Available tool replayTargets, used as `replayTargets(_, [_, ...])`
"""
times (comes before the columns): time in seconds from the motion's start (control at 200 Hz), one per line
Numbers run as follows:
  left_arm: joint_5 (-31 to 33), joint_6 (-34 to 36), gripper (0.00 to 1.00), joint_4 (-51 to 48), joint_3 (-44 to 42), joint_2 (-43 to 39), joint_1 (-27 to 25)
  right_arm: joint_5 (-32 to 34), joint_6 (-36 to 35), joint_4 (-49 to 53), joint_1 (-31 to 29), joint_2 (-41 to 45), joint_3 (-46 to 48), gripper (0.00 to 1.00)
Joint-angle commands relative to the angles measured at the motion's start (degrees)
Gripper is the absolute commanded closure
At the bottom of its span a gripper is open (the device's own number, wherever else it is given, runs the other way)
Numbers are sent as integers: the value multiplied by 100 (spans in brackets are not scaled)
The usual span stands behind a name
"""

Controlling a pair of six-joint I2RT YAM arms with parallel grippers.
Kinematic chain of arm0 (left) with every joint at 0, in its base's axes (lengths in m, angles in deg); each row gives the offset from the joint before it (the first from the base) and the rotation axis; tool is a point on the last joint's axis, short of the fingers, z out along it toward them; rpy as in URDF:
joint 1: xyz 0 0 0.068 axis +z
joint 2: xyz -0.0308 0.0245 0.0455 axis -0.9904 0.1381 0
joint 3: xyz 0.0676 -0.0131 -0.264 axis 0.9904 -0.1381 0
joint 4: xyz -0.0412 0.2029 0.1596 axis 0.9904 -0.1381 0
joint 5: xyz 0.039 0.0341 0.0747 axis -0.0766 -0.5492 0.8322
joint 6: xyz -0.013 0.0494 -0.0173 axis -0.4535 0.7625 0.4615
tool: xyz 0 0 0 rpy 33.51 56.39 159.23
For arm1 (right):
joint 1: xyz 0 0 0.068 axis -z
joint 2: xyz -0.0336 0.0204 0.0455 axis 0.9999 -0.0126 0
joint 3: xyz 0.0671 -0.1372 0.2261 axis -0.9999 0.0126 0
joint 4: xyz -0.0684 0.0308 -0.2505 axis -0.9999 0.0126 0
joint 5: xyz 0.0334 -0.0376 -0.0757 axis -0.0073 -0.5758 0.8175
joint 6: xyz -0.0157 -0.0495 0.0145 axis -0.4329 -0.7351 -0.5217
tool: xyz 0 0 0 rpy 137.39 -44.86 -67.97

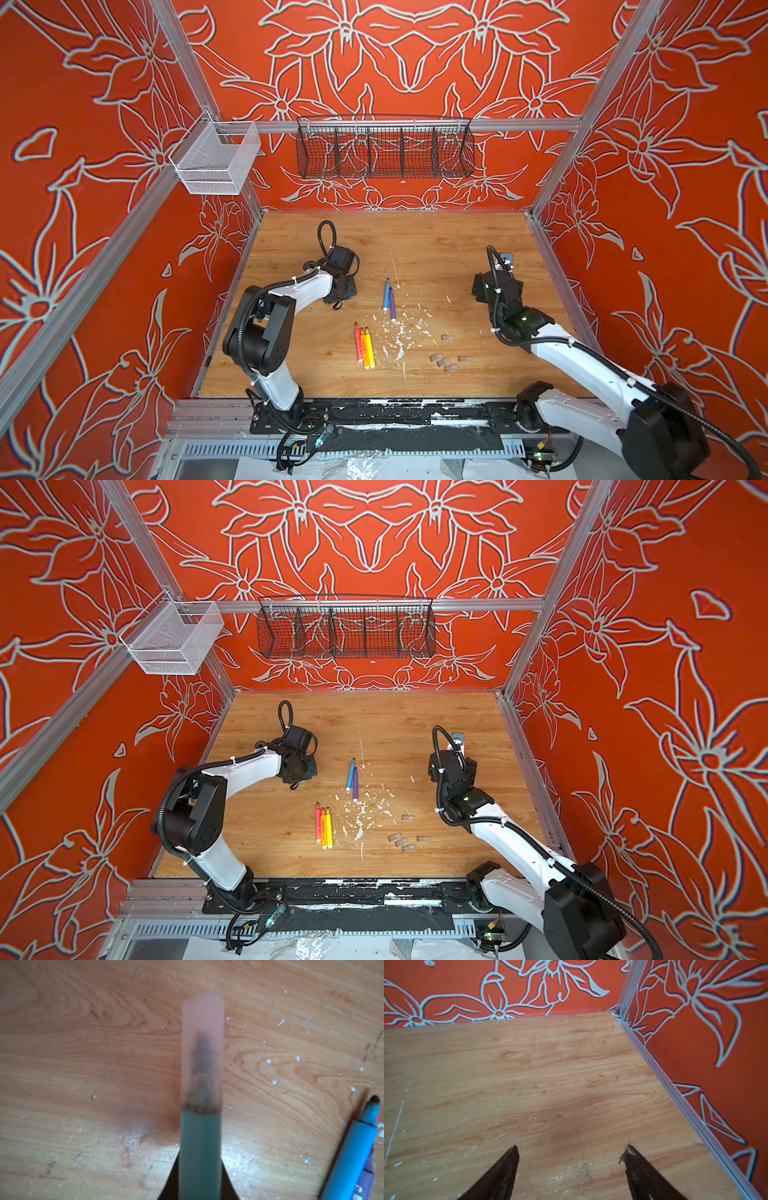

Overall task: Insert the pens into the pen caps
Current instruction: 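Lay the capped green marker on the table and release it with the left gripper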

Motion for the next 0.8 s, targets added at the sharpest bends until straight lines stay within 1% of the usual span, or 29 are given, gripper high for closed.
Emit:
replayTargets(0.0, [51, -111, 100, -431, 122, 224, 28, -78, 340, -298, 279, -81, 274, 19])
replayTargets(0.08, [37, -89, 100, -499, 191, 318, 39, 0, 458, -610, 424, -226, 453, 19])
replayTargets(0.145, [82, -69, 100, -538, 221, 340, 43, -229, 490, -564, 549, -317, 397, 21])
replayTargets(0.255, [153, -44, 100, -595, 247, 365, 54, -264, 551, -507, 566, -452, 315, 22])
replayTargets(0.31, [137, -15, 97, -609, 278, 403, 72, -283, 557, -549, 581, -515, 304, 23])
replayTargets(0.405, [115, -59, 96, -641, 307, 481, 96, -299, 574, -611, 578, -561, 324, 25])
replayTargets(0.48, [95, -83, 93, -646, 300, 507, 116, -254, 601, -654, 581, -563, 347, 25])
replayTargets(0.636, [94, -27, 81, -617, 274, 462, 160, -219, 603, -927, 589, -567, 482, 25])
replayTargets(0.796, [26, 54, 75, -589, 259, 386, 164, -238, 558, -1018, 582, -645, 472, 27])
